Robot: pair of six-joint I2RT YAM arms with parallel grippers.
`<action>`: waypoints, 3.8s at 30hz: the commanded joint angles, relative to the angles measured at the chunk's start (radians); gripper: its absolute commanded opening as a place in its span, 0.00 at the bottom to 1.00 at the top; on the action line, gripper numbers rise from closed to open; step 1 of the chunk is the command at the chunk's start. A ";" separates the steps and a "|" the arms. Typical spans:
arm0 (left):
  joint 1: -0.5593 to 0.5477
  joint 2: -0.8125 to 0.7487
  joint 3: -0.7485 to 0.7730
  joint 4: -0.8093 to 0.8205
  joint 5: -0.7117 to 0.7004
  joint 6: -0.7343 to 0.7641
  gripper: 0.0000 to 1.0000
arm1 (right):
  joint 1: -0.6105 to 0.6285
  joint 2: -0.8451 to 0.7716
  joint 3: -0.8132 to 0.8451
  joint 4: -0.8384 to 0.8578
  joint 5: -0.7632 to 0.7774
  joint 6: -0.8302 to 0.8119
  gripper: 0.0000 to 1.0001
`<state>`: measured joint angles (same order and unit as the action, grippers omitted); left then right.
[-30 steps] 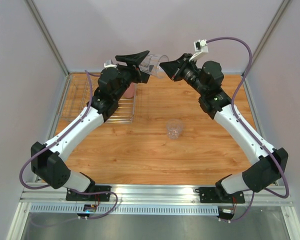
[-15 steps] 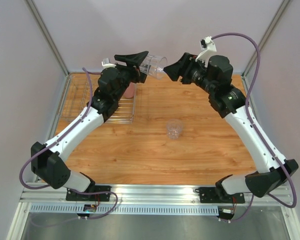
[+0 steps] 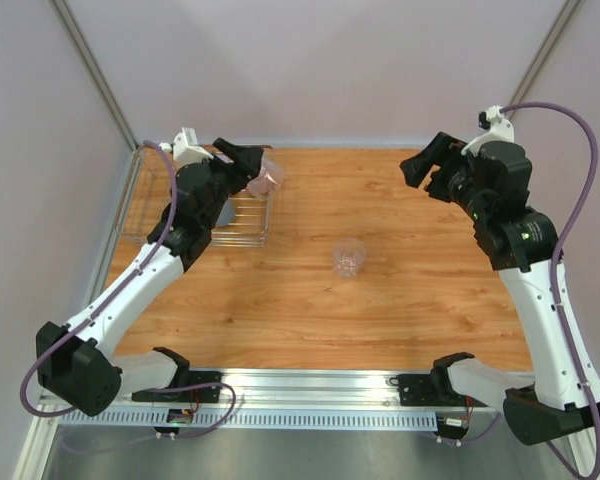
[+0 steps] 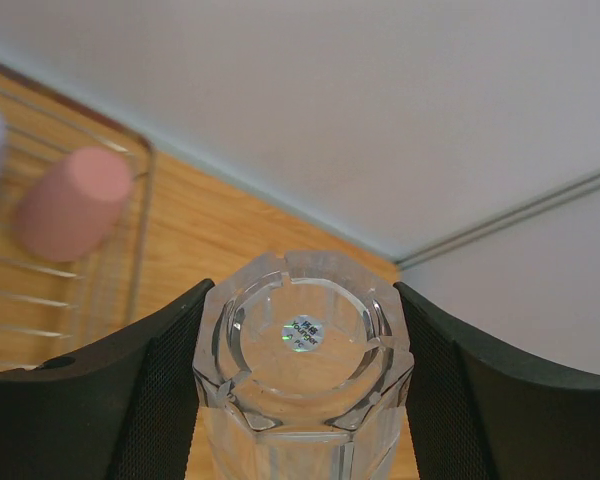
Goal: Load the cups into the dish rack
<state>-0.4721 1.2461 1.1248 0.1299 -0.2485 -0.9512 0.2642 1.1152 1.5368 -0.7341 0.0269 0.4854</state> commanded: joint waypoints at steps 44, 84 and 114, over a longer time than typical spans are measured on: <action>0.092 0.667 -0.246 1.053 -0.110 0.793 0.33 | -0.002 0.207 -0.268 0.085 -0.061 -0.053 0.99; 0.092 0.089 -0.207 0.420 -0.055 0.750 1.00 | 0.153 0.657 -0.288 0.202 0.031 -0.076 0.54; 0.078 -0.077 -0.037 0.106 0.382 -0.819 1.00 | 0.257 0.268 -0.176 0.938 -0.171 0.093 0.01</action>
<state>-0.3824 1.1343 1.0092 0.1425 0.0959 -1.5623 0.4961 1.3785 1.3025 0.0544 -0.1406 0.5800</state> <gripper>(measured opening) 0.998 0.124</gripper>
